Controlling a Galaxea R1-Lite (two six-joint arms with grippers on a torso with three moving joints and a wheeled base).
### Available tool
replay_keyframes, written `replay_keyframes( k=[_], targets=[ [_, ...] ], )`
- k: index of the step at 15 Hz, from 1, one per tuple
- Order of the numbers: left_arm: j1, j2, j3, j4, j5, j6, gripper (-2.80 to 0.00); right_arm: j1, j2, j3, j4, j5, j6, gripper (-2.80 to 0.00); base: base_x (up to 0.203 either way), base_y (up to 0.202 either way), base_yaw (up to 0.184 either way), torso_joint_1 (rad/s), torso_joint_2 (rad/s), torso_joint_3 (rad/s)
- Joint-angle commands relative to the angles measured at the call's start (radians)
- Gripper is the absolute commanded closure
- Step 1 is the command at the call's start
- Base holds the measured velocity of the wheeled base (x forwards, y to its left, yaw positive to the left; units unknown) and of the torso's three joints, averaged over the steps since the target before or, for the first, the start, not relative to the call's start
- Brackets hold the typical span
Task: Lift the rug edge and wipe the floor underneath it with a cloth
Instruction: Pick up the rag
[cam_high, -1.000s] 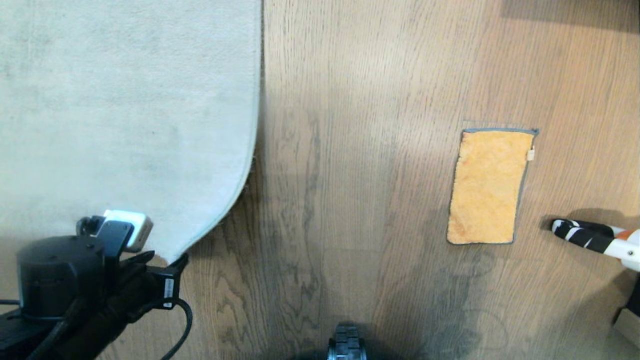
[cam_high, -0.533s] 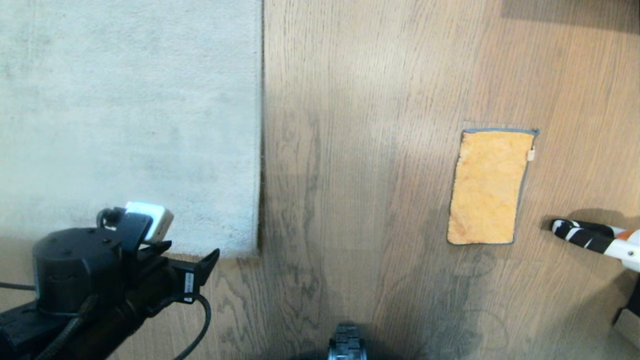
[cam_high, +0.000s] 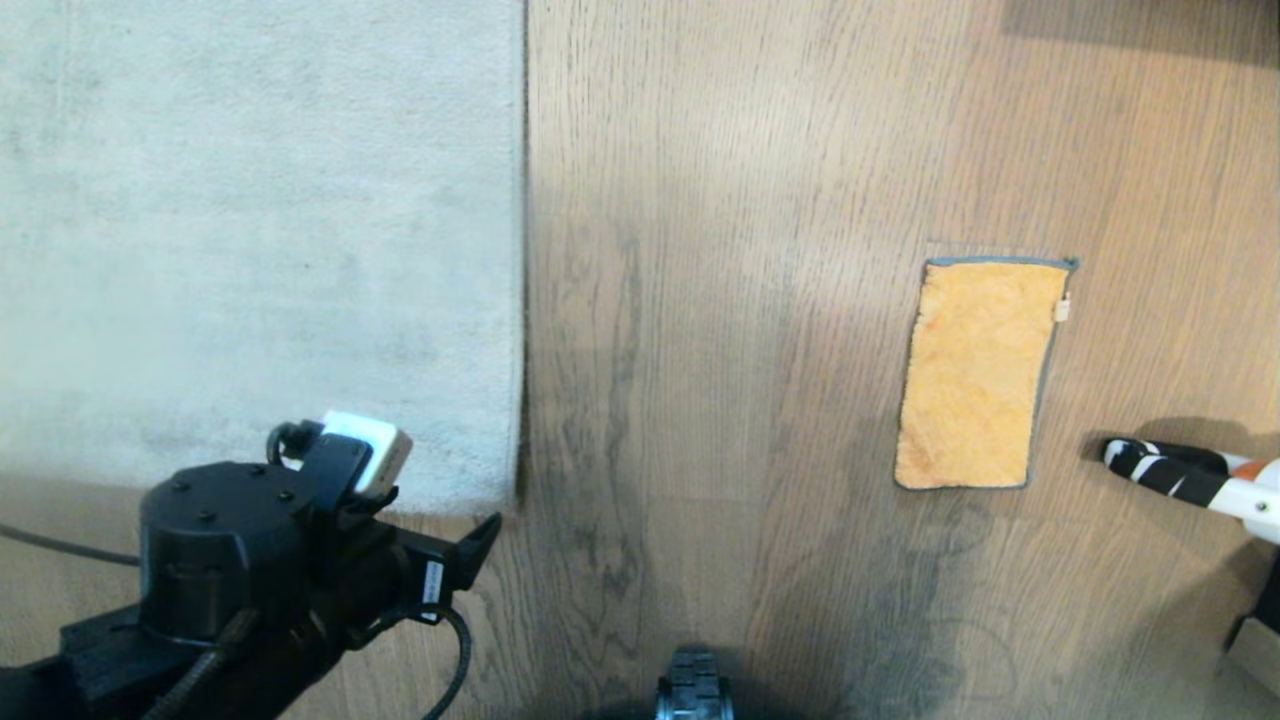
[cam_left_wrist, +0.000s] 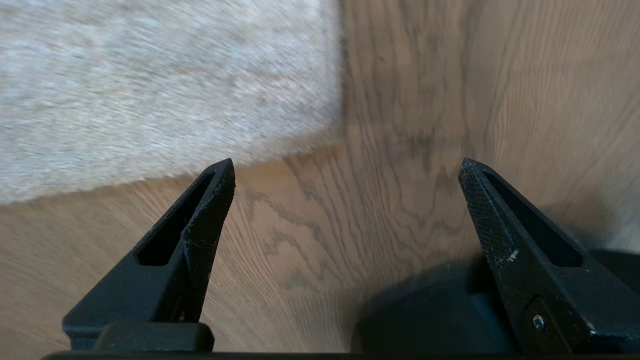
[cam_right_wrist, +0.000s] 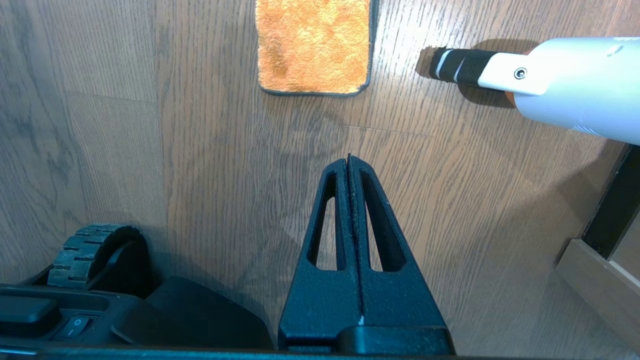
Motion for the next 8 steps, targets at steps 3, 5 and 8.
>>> replay_keyframes(
  k=[3, 5, 8],
  targets=[
    [-0.033, 0.117, -0.024, -0.005, 0.006, 0.0, -2.8, 0.0, 0.0, 0.0, -0.001, 0.001, -0.001, 0.0, 0.0, 0.0, 0.0, 0.0, 0.0, 0.0],
    [-0.033, 0.17, -0.043, -0.005, 0.015, 0.002, -2.8, 0.0, 0.0, 0.0, -0.001, 0.001, -0.001, 0.0, 0.0, 0.0, 0.0, 0.0, 0.0, 0.0],
    [-0.027, 0.243, -0.056, -0.005, 0.061, 0.003, -2.8, 0.0, 0.0, 0.0, -0.001, 0.001, -0.001, 0.0, 0.0, 0.0, 0.0, 0.0, 0.0, 0.0]
  ],
)
